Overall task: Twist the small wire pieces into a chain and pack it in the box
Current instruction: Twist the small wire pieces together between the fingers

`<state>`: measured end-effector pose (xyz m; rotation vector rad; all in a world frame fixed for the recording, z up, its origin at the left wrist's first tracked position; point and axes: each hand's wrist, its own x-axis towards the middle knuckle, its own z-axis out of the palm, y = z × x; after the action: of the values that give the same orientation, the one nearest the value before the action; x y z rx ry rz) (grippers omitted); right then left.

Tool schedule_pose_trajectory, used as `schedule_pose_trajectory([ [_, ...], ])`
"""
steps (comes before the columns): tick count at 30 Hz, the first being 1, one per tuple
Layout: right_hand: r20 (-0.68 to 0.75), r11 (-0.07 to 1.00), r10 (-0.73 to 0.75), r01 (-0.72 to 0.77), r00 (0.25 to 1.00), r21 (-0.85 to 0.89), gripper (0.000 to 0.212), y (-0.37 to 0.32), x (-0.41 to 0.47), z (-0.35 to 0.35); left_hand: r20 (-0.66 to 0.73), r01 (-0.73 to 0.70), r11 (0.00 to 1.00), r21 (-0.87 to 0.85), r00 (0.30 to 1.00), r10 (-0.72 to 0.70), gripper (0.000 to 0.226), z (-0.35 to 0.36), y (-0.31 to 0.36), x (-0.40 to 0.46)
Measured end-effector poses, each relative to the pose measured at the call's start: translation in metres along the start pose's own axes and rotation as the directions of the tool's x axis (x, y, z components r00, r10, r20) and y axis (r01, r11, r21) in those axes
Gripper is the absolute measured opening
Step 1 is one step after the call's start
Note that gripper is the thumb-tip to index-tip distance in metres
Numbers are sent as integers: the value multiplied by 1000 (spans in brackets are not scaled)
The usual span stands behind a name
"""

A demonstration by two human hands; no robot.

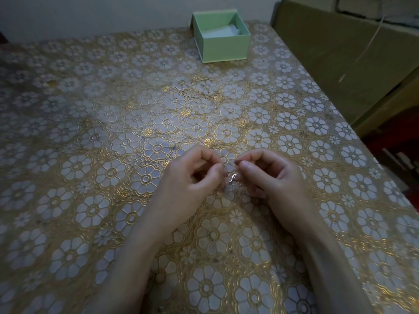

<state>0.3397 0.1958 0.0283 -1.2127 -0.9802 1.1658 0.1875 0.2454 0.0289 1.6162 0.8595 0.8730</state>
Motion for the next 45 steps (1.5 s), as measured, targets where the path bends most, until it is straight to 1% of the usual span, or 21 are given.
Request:
schedule_pose_trajectory([
  [3, 15, 996, 27, -28, 1000, 86, 6, -1, 0, -1, -15, 5, 1000, -13, 1000, -5, 4, 3, 2, 0],
  [6, 33, 990, 47, -51, 998, 128, 10, -2, 0, -2, -16, 40, 998, -41, 999, -41, 7, 6, 3, 0],
  [9, 34, 982, 58, -63, 998, 178, 11, -4, 0, -5, 28, 85, 994, -68, 996, -83, 8, 6, 2, -1],
  [13, 52, 967, 67, -78, 996, 243, 15, -6, -1, -7, 81, 104, 992, -68, 992, -98, 11, 6, 2, 0],
  [15, 67, 956, 64, -81, 996, 282, 16, -6, 0, -6, 124, 115, 993, -28, 986, -111, 16, 8, 3, 0],
  [17, 73, 942, 54, -75, 996, 327, 16, -6, 0, -6, 147, 87, 993, 74, 984, -97, 20, 11, 1, -1],
  [20, 88, 909, 44, -77, 995, 409, 8, -7, 0, -7, 134, 24, 972, 233, 989, -57, 29, 15, -2, -2],
  [23, 112, 881, 25, -75, 993, 467, 14, -7, 0, -10, 134, -16, 954, 300, 991, -26, 19, 18, 2, -3],
  [25, 121, 875, 16, -72, 993, 479, 16, -5, 1, -11, 125, -32, 946, 322, 992, -9, 20, 20, 1, -3],
  [28, 116, 875, 9, -64, 993, 480, 18, -6, 1, -13, 106, 4, 962, 274, 994, -34, 22, 18, -1, -3],
  [31, 98, 875, 35, -78, 995, 478, 22, -9, 0, -18, 91, 63, 982, 177, 993, -81, 9, 14, 0, -2],
  [34, 107, 869, 48, -95, 993, 486, 31, -8, 0, -25, 116, 104, 990, 101, 987, -115, 21, 8, 0, -1],
  [36, 134, 878, 10, -73, 991, 473, 37, -6, 2, -28, 129, 112, 991, 80, 984, -121, 22, 5, 1, -1],
  [39, 149, 880, -41, -34, 988, 474, 49, -4, 4, -28, 128, 112, 993, 36, 985, -115, 13, 3, 4, -1],
  [40, 141, 879, -43, -30, 989, 475, 49, -3, 4, -28, 123, 103, 994, 26, 987, -106, 11, 3, 4, -2],
  [43, 121, 865, -40, -26, 992, 501, 39, -2, 4, -27, 122, 97, 995, 20, 988, -99, 8, 1, 7, -2],
  [45, 103, 873, -22, -31, 994, 486, 36, -3, 4, -26, 117, 104, 994, 35, 987, -107, 8, 1, 8, -2],
])
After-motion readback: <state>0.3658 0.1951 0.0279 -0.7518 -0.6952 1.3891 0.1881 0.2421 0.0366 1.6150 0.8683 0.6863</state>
